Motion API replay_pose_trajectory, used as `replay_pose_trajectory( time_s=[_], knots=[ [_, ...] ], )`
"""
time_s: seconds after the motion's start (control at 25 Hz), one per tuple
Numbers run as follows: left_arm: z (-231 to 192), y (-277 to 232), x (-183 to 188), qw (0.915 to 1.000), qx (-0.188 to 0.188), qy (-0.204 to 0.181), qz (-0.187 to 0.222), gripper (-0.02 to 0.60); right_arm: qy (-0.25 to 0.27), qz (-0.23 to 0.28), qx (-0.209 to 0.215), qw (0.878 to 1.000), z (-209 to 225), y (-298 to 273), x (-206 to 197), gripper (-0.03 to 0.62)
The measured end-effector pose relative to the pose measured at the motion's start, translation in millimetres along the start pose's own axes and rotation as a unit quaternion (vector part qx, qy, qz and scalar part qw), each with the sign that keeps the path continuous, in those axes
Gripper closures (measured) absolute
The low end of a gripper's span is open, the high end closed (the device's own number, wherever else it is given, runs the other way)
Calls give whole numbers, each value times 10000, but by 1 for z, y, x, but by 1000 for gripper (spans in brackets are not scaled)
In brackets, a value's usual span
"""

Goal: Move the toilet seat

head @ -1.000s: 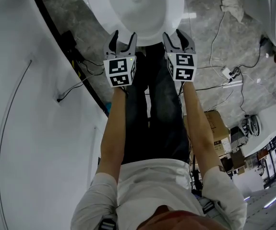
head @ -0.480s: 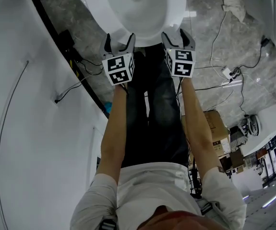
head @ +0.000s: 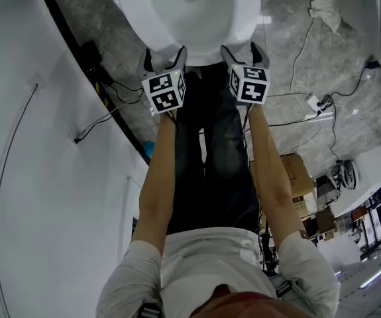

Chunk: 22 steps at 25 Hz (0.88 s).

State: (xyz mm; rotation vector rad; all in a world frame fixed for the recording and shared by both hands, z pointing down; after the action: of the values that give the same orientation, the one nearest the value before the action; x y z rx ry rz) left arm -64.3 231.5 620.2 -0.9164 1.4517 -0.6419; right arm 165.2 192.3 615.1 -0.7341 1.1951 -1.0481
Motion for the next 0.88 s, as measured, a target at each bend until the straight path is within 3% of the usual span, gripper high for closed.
replay_pose_trajectory(
  time_s=[0.64,0.88],
  knots=[
    [0,-18,-9,9986,-250,258,-377,149,-206,-310,167,9992,4,-24,-2,195],
    [0,-13,-9,9983,-345,52,-464,149,-269,-238,288,9989,0,-18,-2,195]
  ],
)
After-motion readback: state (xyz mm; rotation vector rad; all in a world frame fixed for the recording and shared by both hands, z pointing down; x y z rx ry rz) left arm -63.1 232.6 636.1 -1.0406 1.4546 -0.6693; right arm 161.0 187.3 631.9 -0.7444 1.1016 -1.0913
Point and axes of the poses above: the fingertips, and each gripper's own axes: y backward along the fingers, z to its right, x out of its top, the point moved 7 cm from there along y, backward along the fingers, and after that the axes turned 14 degrees about -y, right-handed, at the moved point
